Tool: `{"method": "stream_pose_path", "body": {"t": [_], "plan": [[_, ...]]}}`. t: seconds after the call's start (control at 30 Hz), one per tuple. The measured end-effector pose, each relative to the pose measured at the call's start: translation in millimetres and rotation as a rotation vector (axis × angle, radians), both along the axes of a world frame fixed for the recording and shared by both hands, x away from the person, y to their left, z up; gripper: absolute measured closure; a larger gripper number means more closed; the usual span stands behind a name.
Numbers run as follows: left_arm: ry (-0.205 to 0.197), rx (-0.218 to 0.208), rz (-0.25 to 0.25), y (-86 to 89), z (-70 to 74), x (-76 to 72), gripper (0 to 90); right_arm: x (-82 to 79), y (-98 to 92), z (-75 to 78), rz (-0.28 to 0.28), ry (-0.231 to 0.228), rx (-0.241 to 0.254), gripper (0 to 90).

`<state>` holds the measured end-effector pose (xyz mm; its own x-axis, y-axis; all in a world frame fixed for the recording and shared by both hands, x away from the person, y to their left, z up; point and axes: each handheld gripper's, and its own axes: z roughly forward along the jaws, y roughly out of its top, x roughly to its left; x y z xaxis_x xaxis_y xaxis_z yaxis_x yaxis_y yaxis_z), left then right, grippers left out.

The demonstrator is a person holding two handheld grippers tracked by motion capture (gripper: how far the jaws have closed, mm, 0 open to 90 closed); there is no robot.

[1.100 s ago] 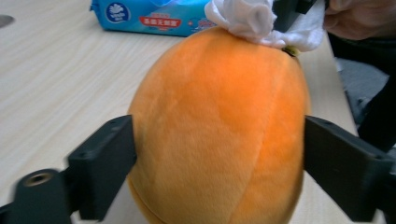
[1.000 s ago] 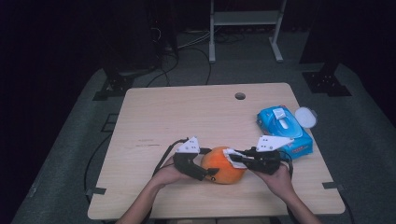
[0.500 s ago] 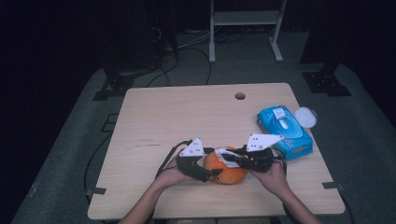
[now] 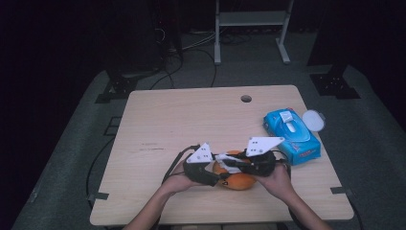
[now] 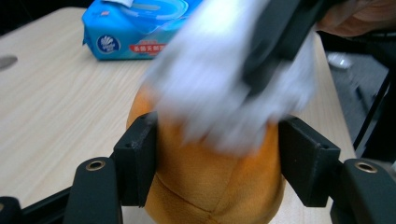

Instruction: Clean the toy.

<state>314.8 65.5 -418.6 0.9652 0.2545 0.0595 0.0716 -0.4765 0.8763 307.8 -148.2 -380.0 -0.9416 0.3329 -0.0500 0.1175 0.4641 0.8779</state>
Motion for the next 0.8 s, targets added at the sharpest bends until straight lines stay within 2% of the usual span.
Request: {"method": "stream_pose_path", "body": {"t": [0.07,0.13,0.33,0.5,0.6,0.63,0.73,0.77,0.8], "plan": [[0.009,-0.002,0.001,2.7,-1.8,1.1,34.7,3.0,4.3,-1.4,-0.004,-0.001,-0.011,81.2],[0.022,-0.009,-0.004,6.1,-4.5,2.9,34.9,6.5,0.8,-3.0,-0.018,0.014,0.001,81.2],[0.038,-0.003,-0.012,9.5,-7.6,5.6,34.8,13.1,-28.9,-8.1,-0.082,0.052,0.042,81.2],[0.066,-0.012,-0.015,14.0,-11.1,9.3,34.5,8.6,-58.2,-15.4,-0.139,0.086,0.074,81.1],[0.082,-0.031,-0.027,12.0,-7.9,9.5,26.3,4.3,-65.6,-19.8,-0.148,0.093,0.093,81.1],[0.074,-0.034,-0.031,11.1,-5.5,8.9,23.0,3.2,-66.2,-20.6,-0.148,0.092,0.099,81.0],[0.056,-0.096,-0.057,10.3,0.9,6.3,20.0,3.4,-63.0,-22.1,-0.134,0.097,0.112,81.0],[0.05,-0.097,-0.055,8.6,1.5,5.6,20.5,4.0,-60.3,-22.2,-0.127,0.094,0.112,81.0],[0.032,-0.071,-0.047,7.2,0.8,5.3,23.0,4.7,-57.2,-21.8,-0.119,0.092,0.111,81.0]]}}
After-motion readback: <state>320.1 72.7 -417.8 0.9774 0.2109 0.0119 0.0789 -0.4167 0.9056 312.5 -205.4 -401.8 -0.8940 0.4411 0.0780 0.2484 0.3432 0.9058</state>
